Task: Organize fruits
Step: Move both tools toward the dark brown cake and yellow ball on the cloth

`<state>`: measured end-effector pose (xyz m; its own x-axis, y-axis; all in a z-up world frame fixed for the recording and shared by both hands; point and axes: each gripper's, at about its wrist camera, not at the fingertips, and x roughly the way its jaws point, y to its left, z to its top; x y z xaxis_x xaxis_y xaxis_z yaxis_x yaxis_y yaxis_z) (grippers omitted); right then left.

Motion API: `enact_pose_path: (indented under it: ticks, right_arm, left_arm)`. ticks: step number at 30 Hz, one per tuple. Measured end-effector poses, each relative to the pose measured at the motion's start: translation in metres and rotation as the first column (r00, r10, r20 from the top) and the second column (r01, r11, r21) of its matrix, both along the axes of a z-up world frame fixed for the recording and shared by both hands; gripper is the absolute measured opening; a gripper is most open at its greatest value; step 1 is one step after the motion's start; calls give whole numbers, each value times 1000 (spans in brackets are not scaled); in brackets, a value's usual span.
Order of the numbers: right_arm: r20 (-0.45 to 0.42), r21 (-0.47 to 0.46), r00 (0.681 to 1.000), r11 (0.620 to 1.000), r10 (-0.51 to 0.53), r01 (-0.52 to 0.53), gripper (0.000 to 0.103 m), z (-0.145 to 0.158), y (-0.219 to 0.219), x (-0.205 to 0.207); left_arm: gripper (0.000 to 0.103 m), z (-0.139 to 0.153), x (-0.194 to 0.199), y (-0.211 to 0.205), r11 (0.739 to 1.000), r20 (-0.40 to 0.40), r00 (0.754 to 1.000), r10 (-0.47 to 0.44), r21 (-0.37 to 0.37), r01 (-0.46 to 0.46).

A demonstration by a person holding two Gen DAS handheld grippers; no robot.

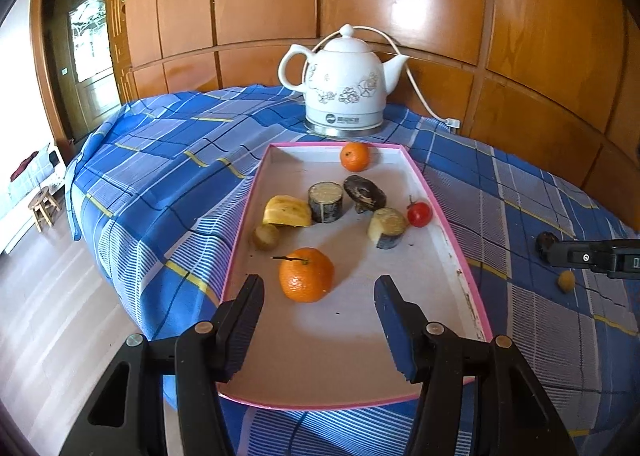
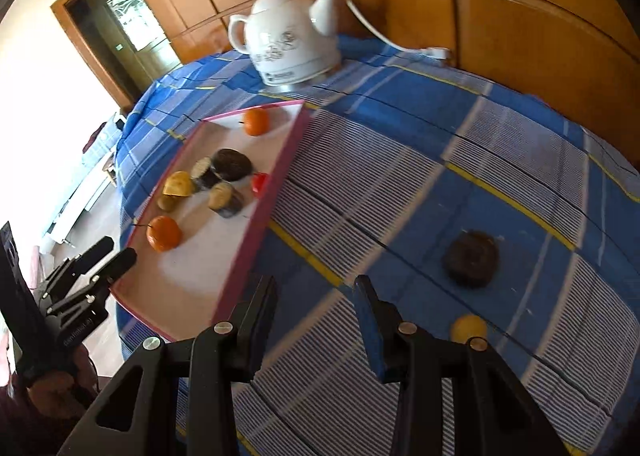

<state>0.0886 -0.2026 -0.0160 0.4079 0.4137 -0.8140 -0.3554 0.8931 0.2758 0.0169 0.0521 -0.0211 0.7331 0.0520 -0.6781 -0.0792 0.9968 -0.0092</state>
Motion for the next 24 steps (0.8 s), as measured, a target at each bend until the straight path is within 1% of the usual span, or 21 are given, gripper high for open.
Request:
enact_pose_path:
  ticks: [8,17,24]
  right_arm:
    - [2,-9,999,999,-43,43,40,-1,-25,-7]
    - [52,-86,998,995,-41,46,40,7,-36,-12]
    - [54,-101,995,991,-84,89,40,8,-59,-12]
  left_arm:
    - [58,2,-2,-9,1000,1,1000,-24,4,24]
    - [58,2,-1,-13,999,-3,999,-35,4,35]
    - [58,1,-1,-15,999,-4,999,-39,4,39]
